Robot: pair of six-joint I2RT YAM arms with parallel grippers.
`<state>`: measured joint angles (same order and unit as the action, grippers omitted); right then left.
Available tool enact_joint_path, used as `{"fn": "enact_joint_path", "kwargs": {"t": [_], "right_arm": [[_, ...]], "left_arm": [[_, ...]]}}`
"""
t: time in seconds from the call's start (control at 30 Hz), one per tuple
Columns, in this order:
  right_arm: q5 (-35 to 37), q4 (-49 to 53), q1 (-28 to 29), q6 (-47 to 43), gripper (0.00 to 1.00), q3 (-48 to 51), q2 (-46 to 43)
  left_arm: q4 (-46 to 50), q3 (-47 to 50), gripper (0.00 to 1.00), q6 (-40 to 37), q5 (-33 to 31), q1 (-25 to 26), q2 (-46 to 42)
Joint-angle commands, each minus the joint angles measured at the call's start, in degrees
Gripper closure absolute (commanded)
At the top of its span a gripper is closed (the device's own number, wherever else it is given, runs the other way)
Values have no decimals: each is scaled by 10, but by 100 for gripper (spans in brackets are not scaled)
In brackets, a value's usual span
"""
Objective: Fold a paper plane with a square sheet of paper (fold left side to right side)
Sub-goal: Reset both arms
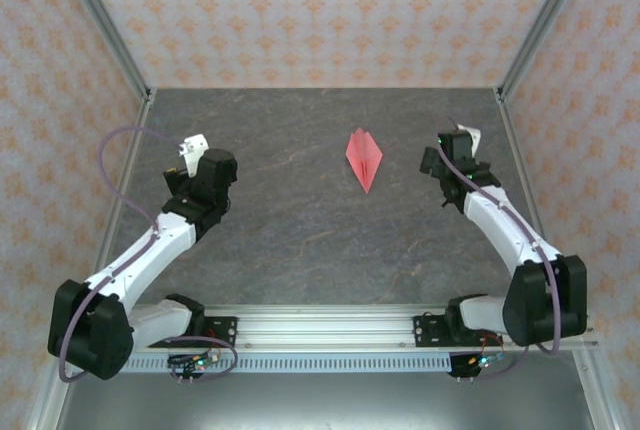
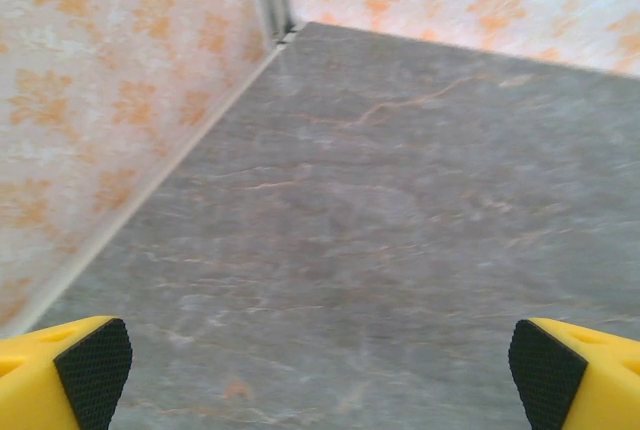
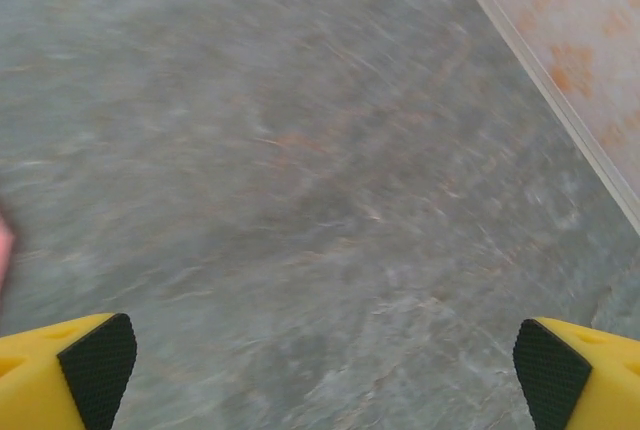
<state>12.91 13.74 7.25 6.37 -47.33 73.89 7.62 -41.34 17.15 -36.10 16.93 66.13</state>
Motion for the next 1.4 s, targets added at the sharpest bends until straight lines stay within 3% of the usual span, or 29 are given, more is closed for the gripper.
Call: {"fn": "enact_joint_path", "kwargs": {"t": [0.0,0.17,0.5,0.63,0.7,1.37], "right_arm": [[42,-187,-39,22,0,85,15],[58,-335,-50,-20,0,153,66],[-57,-631,-54,-71,0,257,132],[-105,-590,-54,-91,0,243,130],[-109,-579,-55,-91,0,232,133],[-110,-577,-54,-93,0,232,132]], "left_arm": [[-100,27,0,-70,-76,-18,27],[-224,86,0,-149,-44,-26,78],[-487,191,0,-168,149,-96,124],[-594,211,0,-164,197,-121,203],[-519,177,0,-164,215,-124,196],[-527,181,0,-162,217,-126,196]]}}
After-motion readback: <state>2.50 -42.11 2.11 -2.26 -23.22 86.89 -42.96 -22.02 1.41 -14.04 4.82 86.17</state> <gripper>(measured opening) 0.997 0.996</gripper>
